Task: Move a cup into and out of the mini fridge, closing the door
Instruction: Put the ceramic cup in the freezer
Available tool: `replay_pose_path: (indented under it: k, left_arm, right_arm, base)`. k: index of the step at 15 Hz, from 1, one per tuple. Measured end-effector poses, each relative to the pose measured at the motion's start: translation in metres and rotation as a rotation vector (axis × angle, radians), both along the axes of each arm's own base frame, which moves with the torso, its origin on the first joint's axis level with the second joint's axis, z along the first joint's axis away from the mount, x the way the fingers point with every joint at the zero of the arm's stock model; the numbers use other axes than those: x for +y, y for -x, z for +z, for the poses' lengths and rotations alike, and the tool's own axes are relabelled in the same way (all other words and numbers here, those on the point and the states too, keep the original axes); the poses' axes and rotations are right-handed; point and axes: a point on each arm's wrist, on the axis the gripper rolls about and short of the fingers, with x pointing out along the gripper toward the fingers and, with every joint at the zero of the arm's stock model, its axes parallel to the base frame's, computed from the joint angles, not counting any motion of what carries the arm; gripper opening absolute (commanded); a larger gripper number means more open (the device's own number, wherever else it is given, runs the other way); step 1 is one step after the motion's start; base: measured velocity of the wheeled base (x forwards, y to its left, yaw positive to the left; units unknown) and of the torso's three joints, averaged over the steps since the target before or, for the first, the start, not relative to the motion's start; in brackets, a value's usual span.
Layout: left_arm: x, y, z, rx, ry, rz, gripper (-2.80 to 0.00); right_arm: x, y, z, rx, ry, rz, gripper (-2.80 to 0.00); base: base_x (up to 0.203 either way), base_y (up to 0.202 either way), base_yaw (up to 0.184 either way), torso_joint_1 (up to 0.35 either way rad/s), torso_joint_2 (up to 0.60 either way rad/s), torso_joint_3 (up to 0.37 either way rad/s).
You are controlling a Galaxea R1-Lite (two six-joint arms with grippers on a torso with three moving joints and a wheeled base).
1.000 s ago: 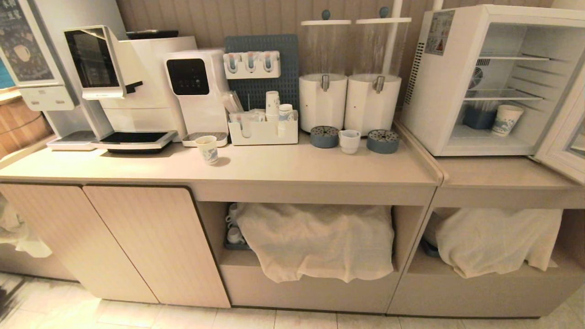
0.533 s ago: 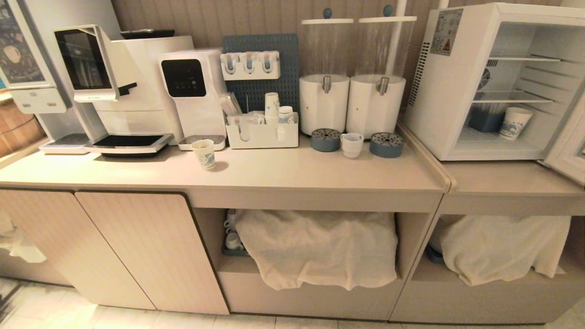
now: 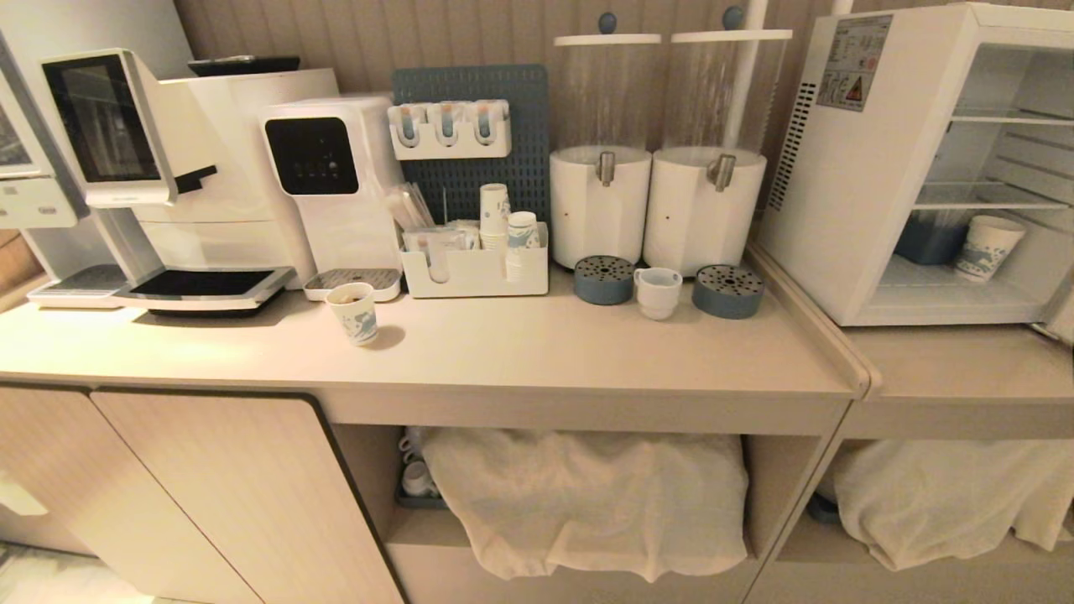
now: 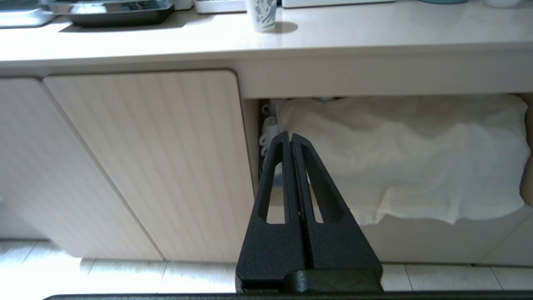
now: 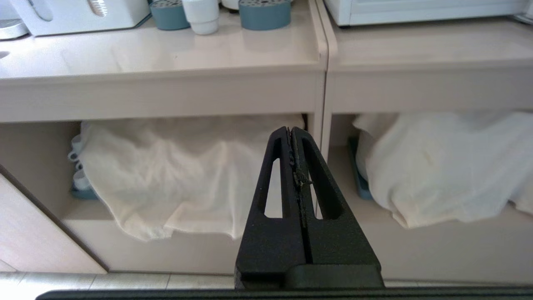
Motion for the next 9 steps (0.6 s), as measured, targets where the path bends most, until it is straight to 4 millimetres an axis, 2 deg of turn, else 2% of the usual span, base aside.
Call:
replay_pose_path:
  k: [6, 9]
  left_arm:
    - [0.0000, 0.0000, -0.0001, 0.002, 0.004, -0.001, -2.80]
    - [0.0000, 0.0000, -0.0001, 0.001, 0.006, -0.001, -2.80]
  right_arm:
    - [0.0000, 0.0000, 0.0000, 0.000, -0.001, -0.001, -2.80]
    - [0.0000, 0.0000, 0.0000, 0.000, 0.000, 0.000, -2.80]
  base:
    - [0.178, 0.000, -0.001, 0.000, 0.00, 0.002]
    - [0.023, 0.000, 0.002, 0.000, 0.00, 0.000]
